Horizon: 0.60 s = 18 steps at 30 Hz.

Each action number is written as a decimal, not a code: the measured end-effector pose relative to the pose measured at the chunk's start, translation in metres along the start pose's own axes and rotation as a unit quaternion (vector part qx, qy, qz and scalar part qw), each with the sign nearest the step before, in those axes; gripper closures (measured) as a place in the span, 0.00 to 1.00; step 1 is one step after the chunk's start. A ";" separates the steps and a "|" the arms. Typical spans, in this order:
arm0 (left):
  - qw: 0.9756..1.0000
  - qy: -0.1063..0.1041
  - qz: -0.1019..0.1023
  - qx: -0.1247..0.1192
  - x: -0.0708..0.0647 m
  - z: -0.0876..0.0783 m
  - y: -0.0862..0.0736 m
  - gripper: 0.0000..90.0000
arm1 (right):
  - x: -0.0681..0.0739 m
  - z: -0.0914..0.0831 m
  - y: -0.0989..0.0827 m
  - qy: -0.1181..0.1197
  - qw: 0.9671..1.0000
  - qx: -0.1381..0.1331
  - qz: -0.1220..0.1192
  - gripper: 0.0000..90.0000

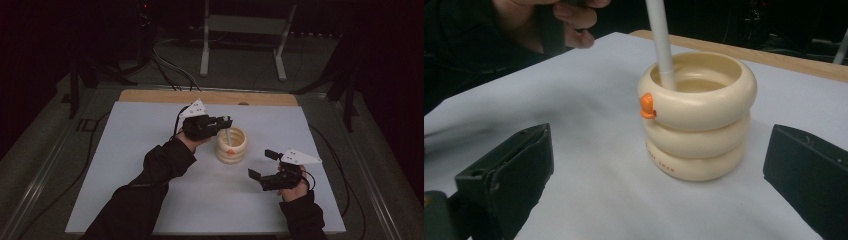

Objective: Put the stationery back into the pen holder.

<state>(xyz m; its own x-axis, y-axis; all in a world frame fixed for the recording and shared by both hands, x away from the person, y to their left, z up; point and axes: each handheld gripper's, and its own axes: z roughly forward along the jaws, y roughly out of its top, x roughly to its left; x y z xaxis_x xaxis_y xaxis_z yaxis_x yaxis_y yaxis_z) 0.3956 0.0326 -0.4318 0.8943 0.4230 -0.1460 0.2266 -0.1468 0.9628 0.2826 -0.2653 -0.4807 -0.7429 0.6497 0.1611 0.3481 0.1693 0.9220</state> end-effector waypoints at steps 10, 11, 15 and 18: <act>1.000 0.017 -0.015 0.012 0.007 0.011 -0.013 0.88 | 0.000 0.002 -0.001 0.004 1.000 0.006 0.000 0.00; 1.000 0.017 -0.016 0.015 0.008 0.012 -0.015 0.88 | 0.000 0.002 -0.001 0.005 1.000 0.006 0.000 0.00; 0.999 0.021 -0.017 0.024 0.008 0.016 -0.019 0.88 | -0.001 0.002 -0.001 0.006 1.000 0.004 0.000 0.00; 0.999 0.024 -0.017 0.027 0.008 0.018 -0.021 0.88 | -0.001 0.002 -0.001 0.007 1.000 0.004 0.000 0.00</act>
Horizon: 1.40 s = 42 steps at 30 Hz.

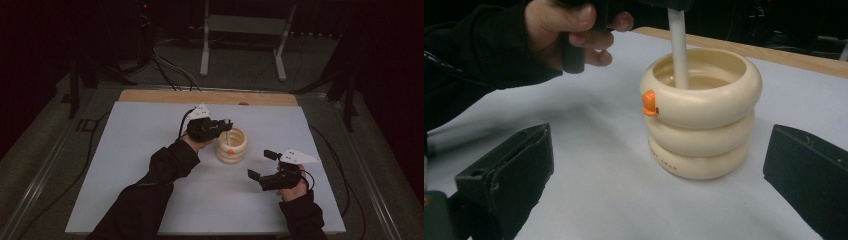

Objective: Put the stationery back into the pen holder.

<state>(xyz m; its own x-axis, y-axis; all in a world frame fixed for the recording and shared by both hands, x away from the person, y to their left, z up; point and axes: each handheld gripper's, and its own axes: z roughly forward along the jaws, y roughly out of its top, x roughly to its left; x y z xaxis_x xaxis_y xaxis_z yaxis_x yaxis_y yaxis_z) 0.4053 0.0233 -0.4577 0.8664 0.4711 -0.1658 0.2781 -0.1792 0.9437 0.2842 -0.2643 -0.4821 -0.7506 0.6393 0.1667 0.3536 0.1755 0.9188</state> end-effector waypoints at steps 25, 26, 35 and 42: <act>1.000 -0.001 0.025 -0.001 -0.021 -0.020 0.027 0.03 | 0.003 0.000 0.002 0.007 1.000 0.000 0.000 0.00; 1.000 0.001 0.025 -0.006 -0.021 -0.024 0.028 0.02 | 0.003 0.000 0.002 0.007 1.000 0.000 -0.001 0.00; 0.999 -0.013 0.025 -0.020 -0.016 -0.056 0.036 0.00 | 0.004 0.001 0.002 0.007 1.000 0.000 -0.001 0.00; 0.999 -0.012 0.035 -0.024 -0.017 -0.081 0.035 0.00 | 0.005 0.001 0.003 0.009 1.000 0.000 -0.001 0.00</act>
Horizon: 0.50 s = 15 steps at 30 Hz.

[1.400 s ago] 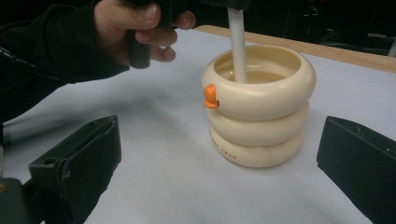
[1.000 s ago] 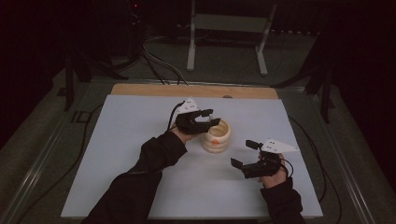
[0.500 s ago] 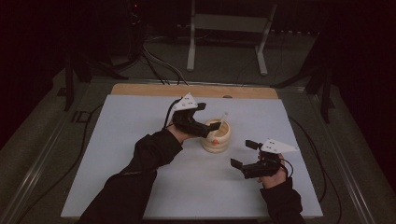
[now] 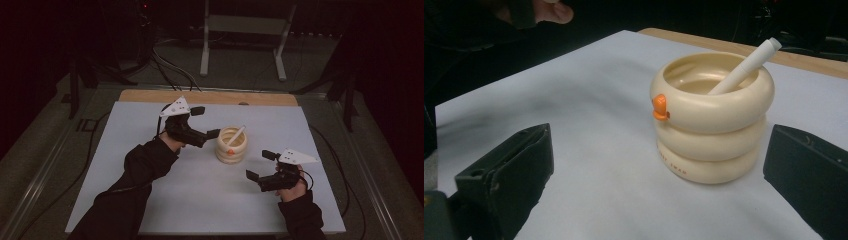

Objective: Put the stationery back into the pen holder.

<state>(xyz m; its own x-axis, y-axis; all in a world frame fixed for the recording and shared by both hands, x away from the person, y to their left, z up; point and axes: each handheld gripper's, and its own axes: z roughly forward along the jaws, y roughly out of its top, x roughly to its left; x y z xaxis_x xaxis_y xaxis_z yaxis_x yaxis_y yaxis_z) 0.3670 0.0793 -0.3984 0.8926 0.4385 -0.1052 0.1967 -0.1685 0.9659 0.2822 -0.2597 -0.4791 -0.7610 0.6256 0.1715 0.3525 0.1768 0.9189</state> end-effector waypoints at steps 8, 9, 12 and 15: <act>1.000 0.005 0.005 0.004 -0.003 -0.025 -0.008 0.00 | 0.001 0.000 0.000 0.001 1.000 0.001 -0.002 0.00; 1.000 0.006 0.007 0.004 -0.003 -0.028 -0.010 0.00 | 0.001 0.000 0.000 0.001 1.000 0.001 -0.002 0.00; 1.000 0.008 0.006 0.006 -0.003 -0.036 -0.014 0.00 | 0.001 0.001 0.000 0.001 1.000 0.000 -0.002 0.00; 1.000 0.011 0.007 0.011 -0.003 -0.043 -0.020 0.00 | 0.001 0.001 0.000 0.000 1.000 -0.001 -0.004 0.00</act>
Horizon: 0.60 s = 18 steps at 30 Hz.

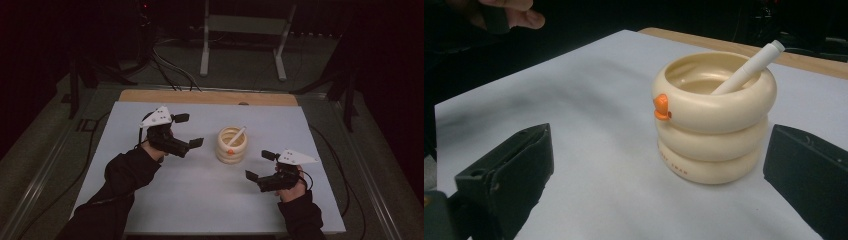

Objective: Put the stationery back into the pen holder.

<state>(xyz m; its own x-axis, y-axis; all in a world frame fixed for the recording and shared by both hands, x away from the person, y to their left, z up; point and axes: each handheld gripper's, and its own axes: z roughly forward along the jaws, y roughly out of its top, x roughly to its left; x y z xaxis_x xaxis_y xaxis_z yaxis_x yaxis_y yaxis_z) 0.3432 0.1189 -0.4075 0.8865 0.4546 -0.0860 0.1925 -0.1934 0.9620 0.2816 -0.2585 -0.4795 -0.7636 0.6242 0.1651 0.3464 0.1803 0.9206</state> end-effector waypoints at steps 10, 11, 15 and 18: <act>1.000 0.009 -0.002 0.008 -0.003 -0.020 -0.029 0.00 | 0.000 0.000 -0.001 -0.001 1.000 -0.003 -0.002 0.00; 1.000 0.010 0.000 0.009 -0.003 -0.022 -0.032 0.00 | 0.000 0.000 -0.001 -0.001 1.000 -0.002 -0.002 0.00; 1.000 0.016 0.000 0.018 -0.004 -0.033 -0.045 0.00 | 0.000 0.001 -0.002 0.000 1.000 -0.003 -0.006 0.00; 1.000 0.019 -0.002 0.025 -0.004 -0.041 -0.055 0.00 | 0.000 0.002 -0.003 -0.003 1.000 -0.005 -0.008 0.00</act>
<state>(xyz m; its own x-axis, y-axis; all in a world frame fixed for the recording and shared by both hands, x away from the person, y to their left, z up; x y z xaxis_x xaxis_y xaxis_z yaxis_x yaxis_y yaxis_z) 0.3113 0.1633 -0.4497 0.8694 0.4877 -0.0789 0.2173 -0.2341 0.9476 0.2812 -0.2574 -0.4832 -0.7660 0.6257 0.1475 0.3281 0.1833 0.9267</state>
